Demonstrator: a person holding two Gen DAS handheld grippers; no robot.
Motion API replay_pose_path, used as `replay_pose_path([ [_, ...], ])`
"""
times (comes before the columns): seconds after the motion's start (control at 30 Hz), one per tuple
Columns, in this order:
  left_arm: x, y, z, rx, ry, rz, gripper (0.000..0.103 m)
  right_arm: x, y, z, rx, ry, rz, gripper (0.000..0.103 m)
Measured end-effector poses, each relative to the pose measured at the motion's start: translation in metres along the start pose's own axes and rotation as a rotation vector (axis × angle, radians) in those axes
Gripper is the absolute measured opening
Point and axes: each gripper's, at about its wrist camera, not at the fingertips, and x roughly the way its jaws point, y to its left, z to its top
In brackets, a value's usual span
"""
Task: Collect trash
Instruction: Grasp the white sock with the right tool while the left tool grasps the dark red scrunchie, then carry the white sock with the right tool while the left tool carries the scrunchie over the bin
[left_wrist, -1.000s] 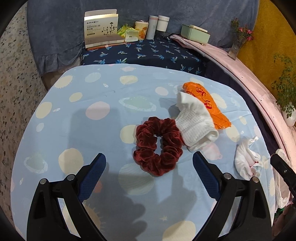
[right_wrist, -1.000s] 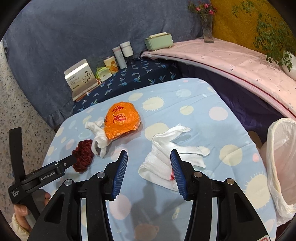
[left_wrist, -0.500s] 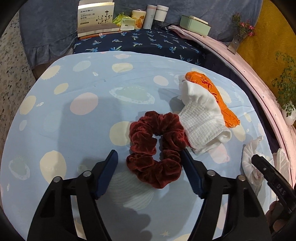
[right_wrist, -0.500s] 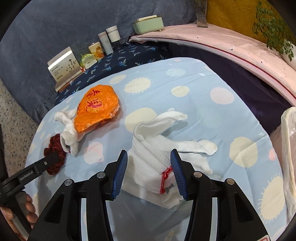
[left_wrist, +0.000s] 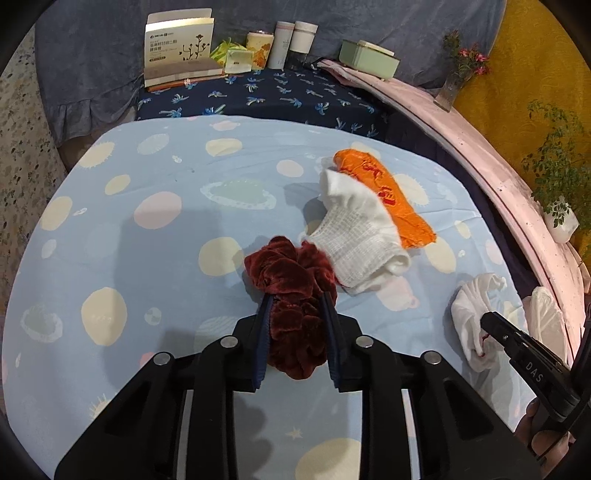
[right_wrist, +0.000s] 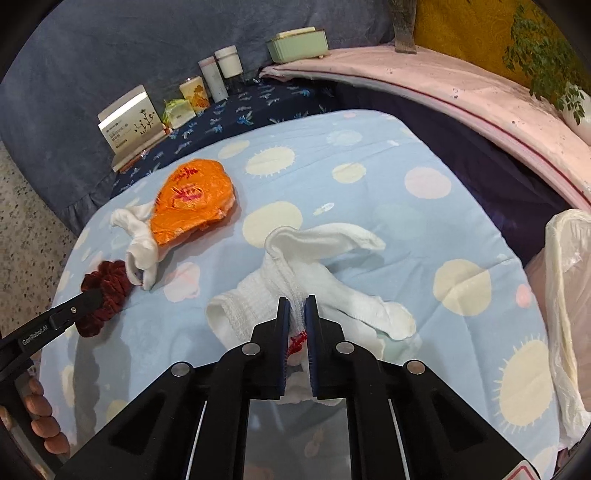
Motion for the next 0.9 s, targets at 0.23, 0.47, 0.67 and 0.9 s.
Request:
replay_pose_path([
  [0.23, -0.042, -0.016, 0.003, 0.010, -0.072, -0.026, 0.023, -0.052, 0.001, 0.011, 0.010, -0.109, 0.037, 0.009],
  [0.47, -0.083, -0.053, 0.010, 0.063, -0.143, -0.074, 0.023, -0.111, -0.005, 0.022, 0.024, -0.229, 0.066, 0.009],
  [0.67, -0.111, -0.096, 0.013, 0.126, -0.186, -0.130, 0.023, -0.155, -0.022, 0.024, 0.046, -0.310, 0.073, 0.009],
  [0.9, -0.127, -0.150, 0.011, 0.206, -0.206, -0.190, 0.023, -0.193, -0.058, 0.023, 0.089, -0.382, 0.038, 0.009],
])
